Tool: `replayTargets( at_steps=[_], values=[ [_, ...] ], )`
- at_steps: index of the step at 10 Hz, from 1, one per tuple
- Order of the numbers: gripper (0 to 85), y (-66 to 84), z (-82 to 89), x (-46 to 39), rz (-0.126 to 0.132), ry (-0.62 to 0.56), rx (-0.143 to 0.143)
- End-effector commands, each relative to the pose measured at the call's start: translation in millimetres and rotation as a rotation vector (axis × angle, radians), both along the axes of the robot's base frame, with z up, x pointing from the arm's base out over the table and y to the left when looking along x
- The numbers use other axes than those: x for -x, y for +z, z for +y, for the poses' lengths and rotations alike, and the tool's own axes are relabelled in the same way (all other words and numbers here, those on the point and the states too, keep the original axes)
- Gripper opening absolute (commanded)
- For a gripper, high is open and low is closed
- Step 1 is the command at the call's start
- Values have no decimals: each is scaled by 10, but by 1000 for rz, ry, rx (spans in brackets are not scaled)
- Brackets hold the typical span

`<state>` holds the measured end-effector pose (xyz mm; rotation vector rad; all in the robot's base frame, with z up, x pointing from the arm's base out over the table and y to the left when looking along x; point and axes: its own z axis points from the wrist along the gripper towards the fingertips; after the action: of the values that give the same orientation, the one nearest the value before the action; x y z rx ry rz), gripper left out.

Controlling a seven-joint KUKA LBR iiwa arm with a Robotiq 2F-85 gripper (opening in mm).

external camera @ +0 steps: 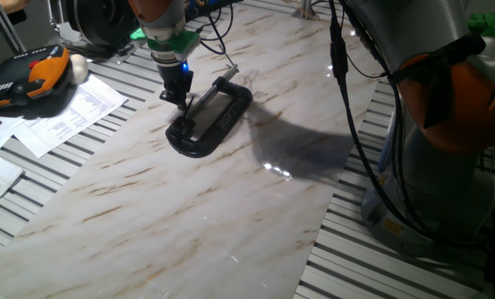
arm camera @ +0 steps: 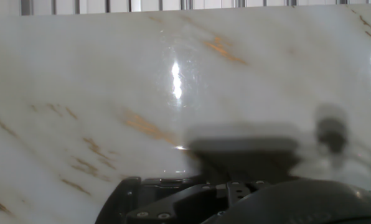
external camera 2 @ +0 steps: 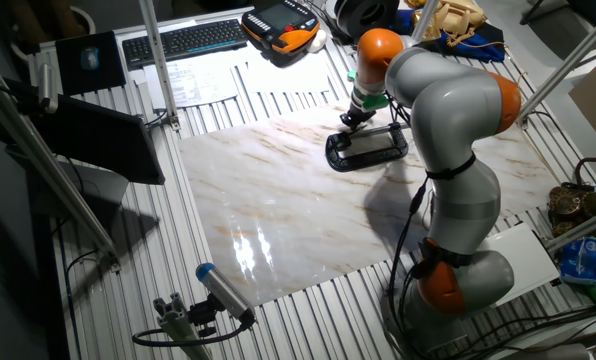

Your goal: Turn the hands of a clock

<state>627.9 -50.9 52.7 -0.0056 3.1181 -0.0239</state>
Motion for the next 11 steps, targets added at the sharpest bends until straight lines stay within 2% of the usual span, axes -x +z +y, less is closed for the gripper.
replayTargets(
  at_steps=[1, 6, 11],
  values=[
    [0, 2, -2, 9, 2, 2, 0],
    [0, -1, -1, 73, 3, 3, -11],
    [0, 14, -3, 98, 2, 6, -8]
  ],
)
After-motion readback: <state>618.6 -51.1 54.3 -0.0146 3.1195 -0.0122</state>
